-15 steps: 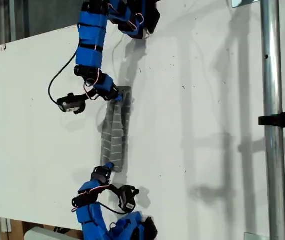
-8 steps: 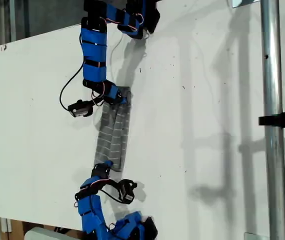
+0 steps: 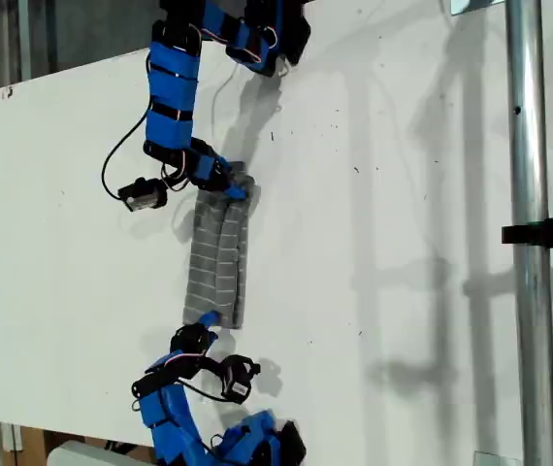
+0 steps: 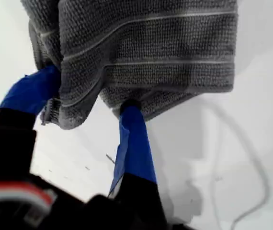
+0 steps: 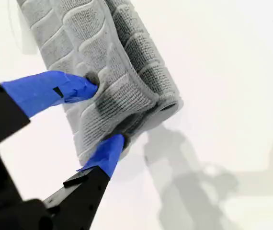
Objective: Grasp corners of a towel and fold twice.
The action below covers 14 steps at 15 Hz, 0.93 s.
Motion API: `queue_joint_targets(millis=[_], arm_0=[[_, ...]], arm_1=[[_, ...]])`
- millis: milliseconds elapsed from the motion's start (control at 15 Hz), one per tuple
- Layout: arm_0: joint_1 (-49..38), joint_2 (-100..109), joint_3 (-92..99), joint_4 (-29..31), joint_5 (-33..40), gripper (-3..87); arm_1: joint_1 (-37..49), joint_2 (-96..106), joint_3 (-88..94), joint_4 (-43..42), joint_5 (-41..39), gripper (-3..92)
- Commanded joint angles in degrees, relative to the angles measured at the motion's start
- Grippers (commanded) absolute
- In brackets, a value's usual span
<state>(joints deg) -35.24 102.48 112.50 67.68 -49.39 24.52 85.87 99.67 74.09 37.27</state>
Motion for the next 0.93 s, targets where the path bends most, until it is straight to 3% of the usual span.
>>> queue_joint_targets(millis=[0,200,333,600,733,867], arm_0=[[4.3,15.9,-1.3,8.1,-1.6,15.5],[10.8,38.4,7.9,11.2,-6.6,11.3],[17.3,54.5,18.9,6.5,-12.9,8.5],[29.5,82.0,43.9,-4.0,-25.9,2.3],[31.8,97.1,54.1,-0.4,-28.5,-2.5],[33.6,96.9,58.7,-0.8,-27.8,-2.5]], arm_1=[[2.4,16.4,-1.1,7.2,2.9,34.1],[7.6,37.2,10.3,15.1,11.2,32.9],[7.1,51.2,22.6,14.5,17.4,30.6],[-10.5,85.4,50.5,9.9,38.7,20.8],[-20.2,101.2,62.1,10.4,47.8,17.7],[-21.9,101.6,64.0,10.8,50.4,19.7]])
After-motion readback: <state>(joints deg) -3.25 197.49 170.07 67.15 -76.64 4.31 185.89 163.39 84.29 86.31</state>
